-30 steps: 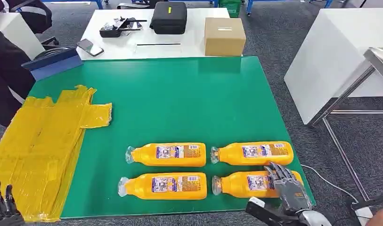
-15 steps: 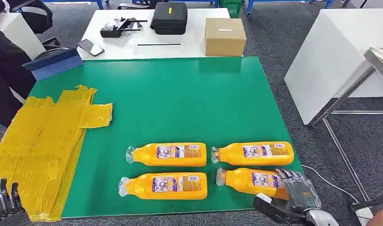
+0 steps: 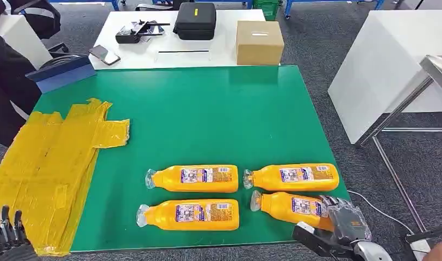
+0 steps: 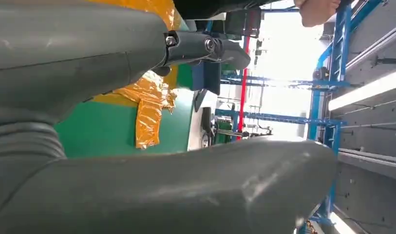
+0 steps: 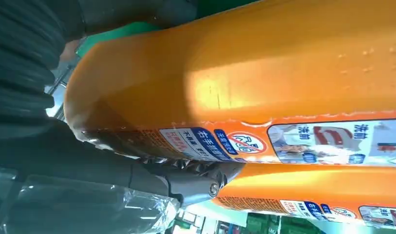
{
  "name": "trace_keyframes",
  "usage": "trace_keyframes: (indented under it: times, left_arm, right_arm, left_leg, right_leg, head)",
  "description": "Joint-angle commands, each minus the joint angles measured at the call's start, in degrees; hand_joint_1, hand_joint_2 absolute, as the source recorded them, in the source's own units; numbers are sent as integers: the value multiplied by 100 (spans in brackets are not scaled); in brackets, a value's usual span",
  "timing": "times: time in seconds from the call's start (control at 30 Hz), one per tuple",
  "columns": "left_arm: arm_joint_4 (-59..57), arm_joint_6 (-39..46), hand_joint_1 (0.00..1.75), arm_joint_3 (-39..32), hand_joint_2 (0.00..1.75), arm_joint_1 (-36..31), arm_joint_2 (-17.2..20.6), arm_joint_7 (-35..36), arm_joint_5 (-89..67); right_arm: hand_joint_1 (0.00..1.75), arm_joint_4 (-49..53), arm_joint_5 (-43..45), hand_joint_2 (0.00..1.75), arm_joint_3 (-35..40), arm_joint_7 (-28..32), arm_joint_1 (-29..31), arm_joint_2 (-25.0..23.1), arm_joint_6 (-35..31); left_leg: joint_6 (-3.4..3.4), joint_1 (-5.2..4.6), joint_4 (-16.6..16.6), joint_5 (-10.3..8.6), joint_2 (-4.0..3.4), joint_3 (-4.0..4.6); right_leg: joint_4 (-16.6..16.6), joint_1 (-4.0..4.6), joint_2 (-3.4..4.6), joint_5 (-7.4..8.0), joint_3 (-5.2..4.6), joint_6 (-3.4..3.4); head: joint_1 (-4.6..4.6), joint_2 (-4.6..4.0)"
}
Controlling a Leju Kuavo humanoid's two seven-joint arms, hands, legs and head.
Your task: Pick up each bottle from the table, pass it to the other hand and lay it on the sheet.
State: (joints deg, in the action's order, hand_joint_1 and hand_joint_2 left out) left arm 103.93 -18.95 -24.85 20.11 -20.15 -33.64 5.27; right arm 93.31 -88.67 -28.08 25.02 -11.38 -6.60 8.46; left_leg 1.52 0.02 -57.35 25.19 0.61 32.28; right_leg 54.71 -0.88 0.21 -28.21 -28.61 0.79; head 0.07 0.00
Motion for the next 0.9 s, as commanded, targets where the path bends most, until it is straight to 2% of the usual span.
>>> trace_keyframes:
  times: [0.03,0.23,0.3,0.33,0.5,0.57,0.6,0.73,0.9]
  left_arm:
    - [-619,-169,0,-99,0,-200,15,-102,-119]
    - [-626,-180,0,-111,0,-201,15,-106,-119]
    - [-640,-198,0,-143,0,-198,15,-114,-114]
    - [-680,-244,0,-186,0,-212,15,-130,-123]
    - [-873,-426,0,-379,0,-316,15,-229,-178]
    - [-897,-439,0,-400,0,-337,15,-231,-184]
    - [-919,-449,0,-420,0,-364,15,-241,-194]
    - [-979,-446,0,-461,0,-504,15,-227,-231]
    - [-1059,-493,0,-490,0,-619,15,-213,-337]
  right_arm:
    - [175,-260,-38,175,-503,1020,44,-429,44]
    - [175,-200,-48,175,-487,1029,42,-449,80]
    - [175,42,482,175,-383,1498,-27,-471,250]
    - [175,309,1053,175,-89,1498,-172,-348,424]
    - [175,1493,2216,175,261,1498,-619,-41,650]
    - [175,1600,2266,175,218,1498,-659,-24,728]
    - [175,1700,2394,175,226,1498,-677,26,508]
    - [175,1944,2535,175,194,1498,-599,114,320]
    - [175,1989,2234,175,293,1498,-284,145,243]
  left_leg:
    - [-14,1,13,-12,12,2]
    - [-12,1,8,-3,-6,-2]
    - [-12,3,7,-4,-5,-1]
    - [-15,4,7,-5,-5,2]
    - [-14,-1,3,-4,-7,15]
    - [-10,-3,3,-8,-4,33]
    - [-10,-2,2,-6,-5,29]
    - [-6,-1,2,-10,-8,29]
    - [-5,-3,3,-12,-14,33]
  right_leg:
    - [-13,1,-20,7,4,-10]
    - [-6,2,-2,3,3,-9]
    - [-6,3,-2,3,3,-8]
    - [-5,2,-4,4,-1,-11]
    - [8,-1,-2,0,-15,-9]
    - [8,-3,0,0,18,-6]
    - [6,-1,-1,-2,25,-7]
    - [5,2,3,2,27,-4]
    - [3,4,9,7,23,-4]
  head:
    - [0,0]
    - [-2,0]
    - [0,0]
    - [0,0]
    - [0,0]
    - [-4,0]
    - [-4,0]
    - [-2,0]
    - [-2,0]
